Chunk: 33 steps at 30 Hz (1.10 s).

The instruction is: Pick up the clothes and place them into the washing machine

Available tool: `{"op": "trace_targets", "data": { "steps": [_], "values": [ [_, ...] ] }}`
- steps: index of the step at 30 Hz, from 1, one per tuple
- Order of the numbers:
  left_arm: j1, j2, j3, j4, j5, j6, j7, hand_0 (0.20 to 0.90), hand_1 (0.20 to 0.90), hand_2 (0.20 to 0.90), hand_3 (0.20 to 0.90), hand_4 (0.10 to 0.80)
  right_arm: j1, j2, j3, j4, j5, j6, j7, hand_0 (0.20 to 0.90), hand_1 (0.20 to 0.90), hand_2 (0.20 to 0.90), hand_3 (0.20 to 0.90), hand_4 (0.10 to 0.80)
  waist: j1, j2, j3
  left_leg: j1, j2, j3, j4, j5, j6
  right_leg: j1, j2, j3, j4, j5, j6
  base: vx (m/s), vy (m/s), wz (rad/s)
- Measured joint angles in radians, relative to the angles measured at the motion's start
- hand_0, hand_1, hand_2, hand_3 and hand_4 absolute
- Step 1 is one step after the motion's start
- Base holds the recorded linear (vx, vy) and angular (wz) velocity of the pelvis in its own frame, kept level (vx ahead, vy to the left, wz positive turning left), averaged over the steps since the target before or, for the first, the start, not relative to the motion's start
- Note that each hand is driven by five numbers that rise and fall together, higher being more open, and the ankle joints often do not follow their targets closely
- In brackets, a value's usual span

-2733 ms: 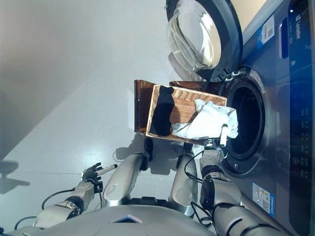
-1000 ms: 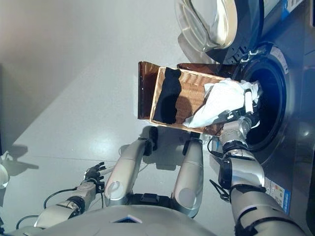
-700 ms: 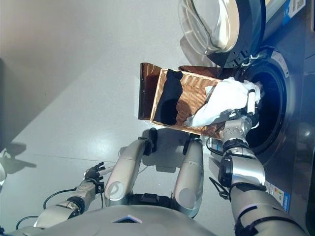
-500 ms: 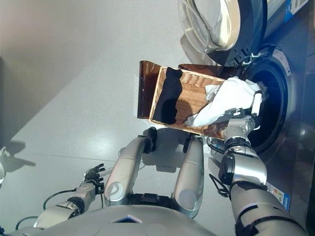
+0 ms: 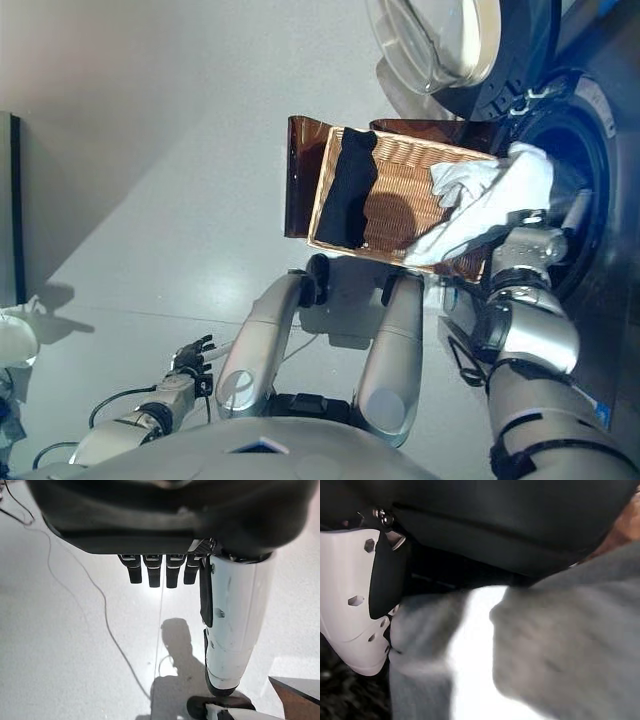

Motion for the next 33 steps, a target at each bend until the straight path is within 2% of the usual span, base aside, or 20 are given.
{"op": "trace_targets", "data": {
  "steps": [7,8,11,12,13,16,17,18,20,21,22,27,31,32,33],
  "values": [
    [0.003,-0.005,-0.009,-0.001,0.0,-0.001,0.001,0.9,0.9,0.9,0.9,0.8,-0.018,-0.043,-0.033,0.024,0.0,-0.027,-0.028,0.2,0.2,0.2,0.2,0.3,0.002,0.026,-0.011,0.0,-0.005,0.013,0.002,-0.009,0.007,-0.009,-0.009,0.01,0.015,-0.013,0.005,-0.026,0.01,0.01],
    [0.003,-0.006,-0.009,-0.001,0.0,-0.001,0.001,0.9,0.9,0.9,0.9,0.8,-0.017,-0.049,-0.044,0.024,0.0,-0.027,-0.028,0.2,0.2,0.2,0.2,0.3,0.004,0.029,-0.012,0.0,-0.006,0.014,0.002,-0.004,-0.003,-0.01,-0.008,0.013,0.017,-0.01,0.001,0.0,0.0,0.0],
    [0.004,-0.013,-0.01,0.0,0.0,0.0,0.001,0.9,0.9,0.9,0.9,0.8,-0.018,-0.068,-0.048,0.039,-0.001,-0.031,-0.047,0.2,0.2,0.2,0.2,0.3,0.011,0.036,-0.016,0.001,-0.01,0.015,0.004,-0.006,-0.001,-0.01,-0.011,0.015,0.018,-0.013,0.003,0.052,0.009,0.01],
    [0.004,-0.015,-0.01,0.0,0.0,0.0,0.001,0.9,0.9,0.9,0.9,0.8,-0.024,-0.078,-0.049,0.057,-0.001,-0.032,-0.056,0.2,0.2,0.2,0.2,0.3,0.013,0.038,-0.017,0.001,-0.012,0.014,0.004,-0.013,0.009,-0.009,-0.012,0.017,0.017,-0.015,0.006,-0.002,0.022,0.03],
    [0.005,-0.019,-0.011,0.0,0.0,0.0,0.001,0.9,0.9,0.9,0.9,0.8,-0.023,-0.083,-0.065,0.058,-0.002,-0.033,-0.071,0.2,0.2,0.2,0.2,0.3,0.015,0.042,-0.02,0.0,-0.016,0.014,0.006,-0.008,0.002,-0.009,-0.015,0.018,0.019,-0.015,0.008,-0.067,0.034,0.04],
    [0.009,-0.031,-0.014,0.0,0.0,0.0,0.003,0.9,0.9,0.9,0.9,0.8,-0.029,-0.109,-0.081,0.085,-0.004,-0.041,-0.111,0.2,0.2,0.2,0.2,0.3,0.024,0.051,-0.025,-0.001,-0.02,0.021,0.01,-0.018,0.02,-0.007,-0.022,0.023,0.016,-0.018,0.019,0.041,0.025,0.01],
    [0.011,-0.034,-0.015,0.0,0.0,0.001,0.003,0.9,0.9,0.9,0.9,0.8,-0.03,-0.111,-0.086,0.085,-0.005,-0.042,-0.119,0.2,0.2,0.2,0.2,0.3,0.024,0.051,-0.026,0.0,-0.02,0.023,0.009,-0.02,0.023,-0.007,-0.022,0.023,0.015,-0.022,0.024,-0.081,0.045,0.0],
    [0.016,-0.035,-0.016,0.0,0.0,0.0,0.003,0.9,0.9,0.9,0.9,0.8,-0.028,-0.112,-0.096,0.083,-0.021,-0.042,-0.14,0.2,0.2,0.2,0.2,0.3,0.023,0.053,-0.027,-0.001,-0.022,0.027,0.011,-0.012,0.017,-0.007,-0.025,0.024,0.015,-0.015,0.016,-0.015,0.033,0.0],
    [0.02,-0.038,-0.018,0.0,0.0,0.0,0.004,0.9,0.9,0.9,0.9,0.8,-0.027,-0.114,-0.106,0.082,-0.063,-0.043,-0.167,0.2,0.2,0.2,0.2,0.3,0.023,0.055,-0.028,-0.001,-0.022,0.031,0.013,-0.026,0.032,-0.007,-0.029,0.024,0.014,-0.021,0.026,-0.051,0.034,-0.03],
    [0.023,-0.038,-0.018,0.0,0.0,0.0,0.004,0.9,0.9,0.9,0.9,0.8,-0.025,-0.114,-0.114,0.081,-0.081,-0.043,-0.18,0.469,0.469,0.469,0.469,0.492,0.023,0.055,-0.029,-0.001,-0.023,0.034,0.014,-0.019,0.022,-0.007,-0.028,0.027,0.013,-0.015,0.021,-0.109,0.048,-0.05],
    [0.023,-0.037,-0.018,0.0,0.0,0.0,0.004,0.9,0.9,0.9,0.9,0.8,-0.022,-0.116,-0.108,0.082,-0.101,-0.043,-0.184,0.9,0.9,0.9,0.9,0.8,0.023,0.056,-0.029,-0.001,-0.023,0.037,0.018,-0.022,0.025,-0.009,-0.031,0.028,0.016,-0.016,0.023,-0.023,0.038,-0.06],
    [0.022,-0.038,-0.018,-0.001,0.003,-0.003,0.004,0.9,0.9,0.9,0.9,0.8,-0.019,-0.124,-0.027,0.084,-0.166,-0.009,-0.167,0.9,0.9,0.9,0.9,0.8,0.017,0.057,-0.029,0.005,-0.022,0.054,0.016,-0.028,0.033,-0.011,-0.029,0.045,0.013,-0.016,0.023,0.007,0.016,-0.07],
    [0.021,-0.037,-0.016,0.0,0.013,-0.007,0.004,0.9,0.9,0.9,0.9,0.8,0.005,-0.131,0.074,0.085,-0.248,0.028,-0.108,0.9,0.9,0.9,0.9,0.8,0.012,0.063,-0.027,0.012,-0.02,0.066,0.019,-0.033,0.04,-0.007,-0.03,0.051,0.01,-0.008,0.031,-0.003,-0.007,-0.08],
    [0.021,-0.037,-0.016,0.0,0.013,-0.006,0.004,0.9,0.9,0.9,0.9,0.8,0.007,-0.131,0.082,0.079,-0.267,0.043,-0.098,0.9,0.9,0.9,0.9,0.8,0.011,0.063,-0.027,0.014,-0.019,0.066,0.017,-0.028,0.032,-0.006,-0.028,0.053,0.008,-0.005,0.031,0.017,-0.027,-0.05],
    [0.021,-0.041,-0.014,0.001,0.013,-0.007,0.008,0.9,0.9,0.9,0.9,0.8,0.008,-0.122,0.102,0.078,-0.277,0.045,-0.086,0.9,0.9,0.9,0.9,0.8,0.008,0.064,-0.027,0.017,-0.017,0.067,0.015,-0.032,0.04,-0.003,-0.029,0.048,0.005,-0.006,0.033,0.102,-0.033,-0.06]
  ]
}}
